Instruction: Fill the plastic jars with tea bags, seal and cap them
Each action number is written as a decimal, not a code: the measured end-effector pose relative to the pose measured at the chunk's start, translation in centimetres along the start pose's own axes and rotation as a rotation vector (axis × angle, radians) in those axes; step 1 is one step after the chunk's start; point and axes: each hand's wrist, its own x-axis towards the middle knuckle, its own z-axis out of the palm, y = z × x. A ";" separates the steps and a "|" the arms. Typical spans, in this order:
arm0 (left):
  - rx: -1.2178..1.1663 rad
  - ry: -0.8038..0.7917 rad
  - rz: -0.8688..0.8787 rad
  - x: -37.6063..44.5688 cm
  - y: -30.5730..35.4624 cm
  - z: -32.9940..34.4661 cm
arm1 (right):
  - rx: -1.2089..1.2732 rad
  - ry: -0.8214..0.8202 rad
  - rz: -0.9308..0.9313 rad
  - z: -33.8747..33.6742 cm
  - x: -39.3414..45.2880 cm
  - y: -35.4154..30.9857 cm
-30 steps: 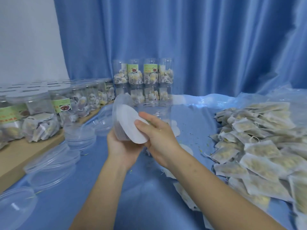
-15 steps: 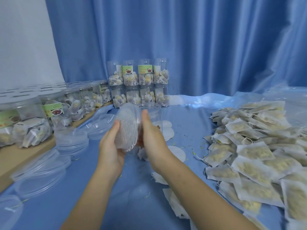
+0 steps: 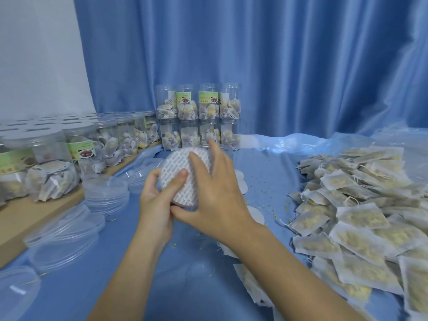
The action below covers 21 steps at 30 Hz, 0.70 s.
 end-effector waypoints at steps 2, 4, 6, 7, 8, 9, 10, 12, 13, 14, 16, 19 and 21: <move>-0.022 -0.054 -0.020 -0.1 0.1 0.1 | -0.067 -0.007 -0.003 -0.1 0.1 0.0; -0.064 -0.123 -0.054 -0.2 0.3 0.5 | -0.070 0.006 0.010 -0.6 0.2 0.1; -0.098 -0.188 -0.066 -0.1 0.6 1.0 | -0.050 0.094 0.017 -1.0 0.4 0.4; -0.124 -0.208 -0.077 0.0 0.7 1.1 | -0.044 0.156 0.018 -1.2 0.7 0.5; -0.158 -0.216 -0.096 0.0 0.9 1.2 | -0.034 0.216 0.028 -1.3 1.1 0.7; -0.190 -0.205 -0.122 0.0 0.9 1.0 | -0.026 0.262 0.053 -1.5 1.8 0.9; -0.213 -0.171 -0.151 0.0 0.9 0.9 | -0.028 0.279 0.091 -1.7 2.7 1.2; -0.220 -0.055 -0.195 0.2 0.8 0.1 | -0.088 0.191 0.190 -2.1 5.0 2.2; -0.226 0.006 -0.205 0.3 0.7 -0.3 | -0.134 0.079 0.244 -2.2 6.3 2.7; -0.242 0.058 -0.216 0.5 0.6 -0.8 | -0.159 -0.059 0.298 -2.4 7.4 3.2; -0.269 0.144 -0.257 0.9 0.6 -1.3 | -0.137 -0.314 0.365 -2.4 9.1 4.0; -0.233 0.222 -0.334 1.3 0.2 -1.5 | -0.174 -0.406 0.307 -1.8 9.5 4.5; -0.172 0.243 -0.372 1.3 -0.2 -1.4 | -0.226 -0.384 0.267 -1.6 8.9 4.8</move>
